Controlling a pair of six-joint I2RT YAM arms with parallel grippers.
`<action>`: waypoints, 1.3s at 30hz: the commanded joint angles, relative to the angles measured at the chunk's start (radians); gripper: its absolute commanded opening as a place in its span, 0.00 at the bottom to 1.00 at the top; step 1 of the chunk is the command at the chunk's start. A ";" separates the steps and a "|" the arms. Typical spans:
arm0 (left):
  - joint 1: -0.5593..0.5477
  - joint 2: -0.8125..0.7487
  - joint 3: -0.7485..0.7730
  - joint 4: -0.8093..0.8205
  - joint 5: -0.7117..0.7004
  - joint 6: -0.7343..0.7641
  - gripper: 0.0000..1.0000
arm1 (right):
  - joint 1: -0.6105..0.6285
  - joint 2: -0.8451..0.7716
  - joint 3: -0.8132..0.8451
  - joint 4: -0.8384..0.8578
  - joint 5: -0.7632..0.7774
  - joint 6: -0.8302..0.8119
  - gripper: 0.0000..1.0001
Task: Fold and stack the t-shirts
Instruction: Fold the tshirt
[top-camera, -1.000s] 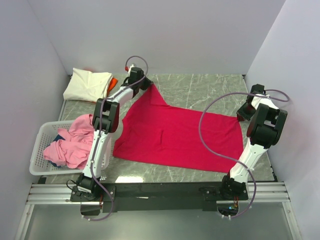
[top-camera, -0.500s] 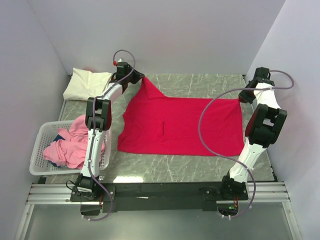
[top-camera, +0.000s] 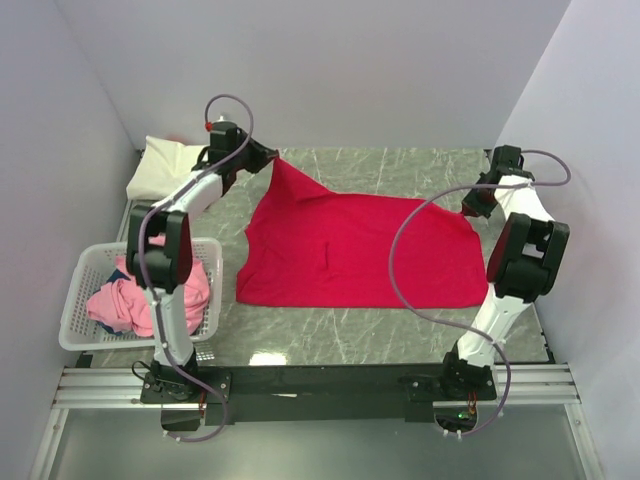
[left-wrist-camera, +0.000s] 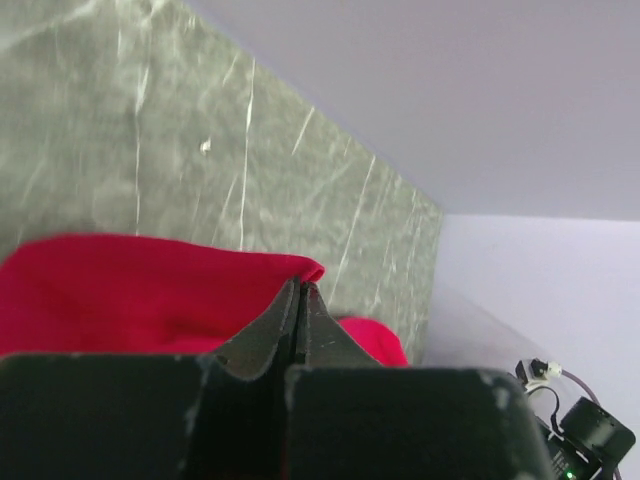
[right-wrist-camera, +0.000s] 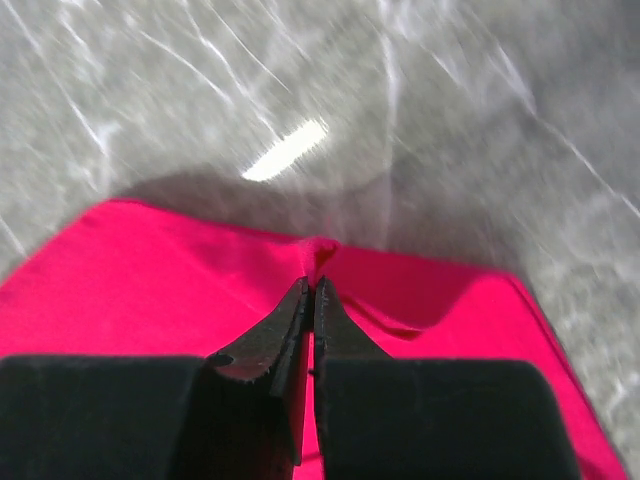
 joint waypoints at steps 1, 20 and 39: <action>-0.012 -0.122 -0.131 -0.016 -0.020 -0.022 0.00 | -0.003 -0.135 -0.066 0.037 0.057 -0.023 0.00; -0.078 -0.675 -0.681 -0.108 -0.069 -0.125 0.00 | -0.006 -0.372 -0.332 0.043 0.286 0.006 0.00; -0.110 -0.952 -0.856 -0.235 -0.102 -0.143 0.00 | -0.006 -0.432 -0.493 0.023 0.367 0.094 0.00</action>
